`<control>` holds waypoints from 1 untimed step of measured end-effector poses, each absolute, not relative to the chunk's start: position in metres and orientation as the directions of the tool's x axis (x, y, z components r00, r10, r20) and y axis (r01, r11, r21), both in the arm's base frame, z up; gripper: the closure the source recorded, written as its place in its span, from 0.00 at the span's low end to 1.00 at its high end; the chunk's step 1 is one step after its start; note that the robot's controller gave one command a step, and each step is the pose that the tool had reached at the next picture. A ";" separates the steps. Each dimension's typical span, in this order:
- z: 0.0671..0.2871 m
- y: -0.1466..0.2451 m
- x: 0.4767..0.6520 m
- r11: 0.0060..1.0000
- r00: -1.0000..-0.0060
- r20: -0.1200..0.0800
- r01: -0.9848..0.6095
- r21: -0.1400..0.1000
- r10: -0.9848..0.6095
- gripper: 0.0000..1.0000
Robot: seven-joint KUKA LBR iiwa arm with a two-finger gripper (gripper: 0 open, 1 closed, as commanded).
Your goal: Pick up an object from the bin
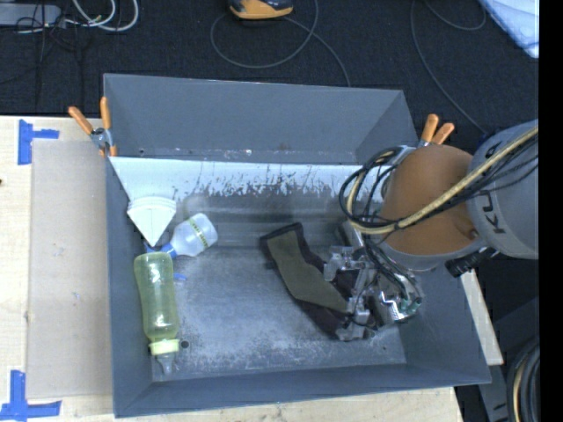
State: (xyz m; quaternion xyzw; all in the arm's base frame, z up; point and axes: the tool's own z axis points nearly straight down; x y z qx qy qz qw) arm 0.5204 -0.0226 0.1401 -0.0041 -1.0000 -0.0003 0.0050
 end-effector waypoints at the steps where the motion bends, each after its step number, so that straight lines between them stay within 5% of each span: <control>1: 0.144 -0.023 0.522 1.000 -1.000 0.003 0.007 0.000 0.007 0.00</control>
Offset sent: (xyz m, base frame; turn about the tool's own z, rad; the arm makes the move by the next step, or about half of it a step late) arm 0.0151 -0.0377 -0.0700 -0.2226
